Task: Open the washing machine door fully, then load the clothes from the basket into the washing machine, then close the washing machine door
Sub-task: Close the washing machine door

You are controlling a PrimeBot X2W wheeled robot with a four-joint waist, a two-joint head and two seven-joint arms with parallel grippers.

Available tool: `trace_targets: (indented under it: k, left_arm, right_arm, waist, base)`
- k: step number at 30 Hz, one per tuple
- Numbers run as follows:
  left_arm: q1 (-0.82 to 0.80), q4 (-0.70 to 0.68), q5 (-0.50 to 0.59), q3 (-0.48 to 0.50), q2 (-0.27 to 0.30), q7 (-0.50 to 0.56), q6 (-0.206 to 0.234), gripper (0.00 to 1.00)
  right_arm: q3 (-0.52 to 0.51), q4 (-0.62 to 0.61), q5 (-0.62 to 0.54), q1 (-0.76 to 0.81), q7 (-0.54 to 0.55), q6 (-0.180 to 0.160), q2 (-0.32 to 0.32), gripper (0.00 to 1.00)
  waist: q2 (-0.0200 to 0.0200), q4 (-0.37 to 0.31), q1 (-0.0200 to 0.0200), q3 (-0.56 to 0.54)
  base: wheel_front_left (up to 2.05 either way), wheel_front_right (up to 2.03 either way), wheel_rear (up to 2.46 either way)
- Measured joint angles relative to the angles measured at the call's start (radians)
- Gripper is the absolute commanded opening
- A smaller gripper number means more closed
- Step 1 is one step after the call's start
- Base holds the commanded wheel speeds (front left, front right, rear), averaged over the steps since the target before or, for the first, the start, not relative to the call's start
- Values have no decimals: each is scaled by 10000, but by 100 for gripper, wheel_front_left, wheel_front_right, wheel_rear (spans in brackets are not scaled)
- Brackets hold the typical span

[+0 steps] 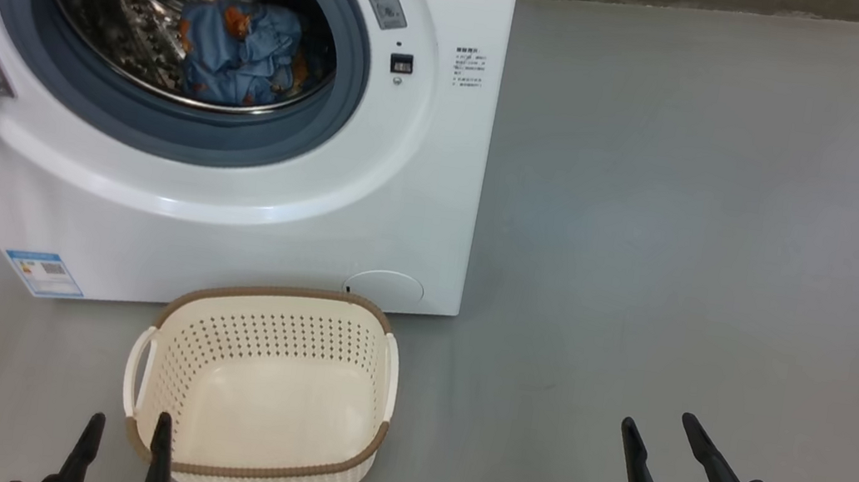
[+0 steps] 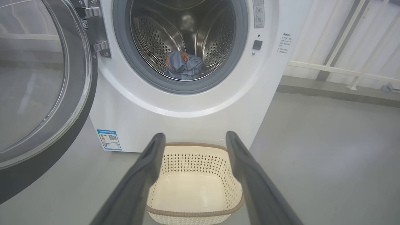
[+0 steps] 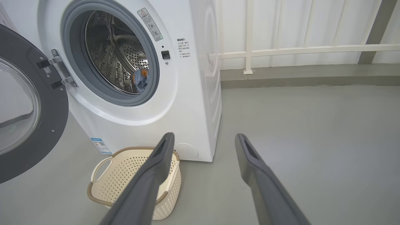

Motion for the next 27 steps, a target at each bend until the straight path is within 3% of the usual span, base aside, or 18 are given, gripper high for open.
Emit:
trace_targets:
  k: [27]
  left_arm:
    - [-24,90,263,38,-109,0,-81,100]
  right_arm:
    - [17,176,2,-120,-61,0,0,100]
  waist:
    - [0,41,0,-84]
  base:
    - [-6,6,0]
